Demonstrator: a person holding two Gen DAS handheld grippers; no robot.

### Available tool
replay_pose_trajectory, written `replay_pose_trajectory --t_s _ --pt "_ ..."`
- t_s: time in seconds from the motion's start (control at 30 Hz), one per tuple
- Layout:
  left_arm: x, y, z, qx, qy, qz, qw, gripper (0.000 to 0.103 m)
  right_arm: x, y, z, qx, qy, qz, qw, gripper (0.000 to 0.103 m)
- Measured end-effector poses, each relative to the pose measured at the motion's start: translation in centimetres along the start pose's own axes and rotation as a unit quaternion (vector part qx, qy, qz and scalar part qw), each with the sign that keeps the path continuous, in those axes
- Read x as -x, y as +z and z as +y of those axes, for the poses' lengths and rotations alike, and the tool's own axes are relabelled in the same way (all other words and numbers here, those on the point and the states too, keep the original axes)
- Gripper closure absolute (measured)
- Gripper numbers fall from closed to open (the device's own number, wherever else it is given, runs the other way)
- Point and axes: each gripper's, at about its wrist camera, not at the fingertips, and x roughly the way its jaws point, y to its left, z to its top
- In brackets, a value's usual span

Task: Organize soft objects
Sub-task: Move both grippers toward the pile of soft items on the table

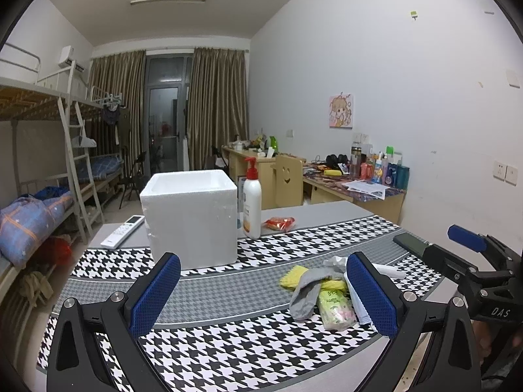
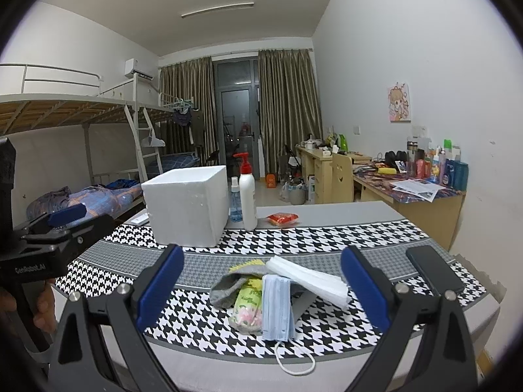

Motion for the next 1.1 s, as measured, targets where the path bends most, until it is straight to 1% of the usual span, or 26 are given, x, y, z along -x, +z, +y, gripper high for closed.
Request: replay_pose_trajectory --t_s 0.2,0.6,0.77,1.1 --pt "-0.5 0.1 -0.1 0.003 -0.001 0.005 1.0000 0.001 -0.1 0.2 0.0 0.002 -0.001 -0.009 1.000 0.004" --pt "-1.9 -0.1 -0.5 0.002 -0.010 0.019 0.9998 0.001 -0.7 0.0 -0.2 0.003 -0.001 -0.007 1.000 0.004" --pt "-3.2 -0.3 -1.1 0.000 -0.015 0.029 0.9995 0.001 -1.4 0.0 -1.1 -0.013 0.001 0.001 1.000 0.005" --pt "-5.3 -0.6 -2.1 -0.014 -0.024 0.050 0.9983 0.001 -2.8 -0.2 -2.2 -0.007 -0.018 0.023 1.000 0.004"
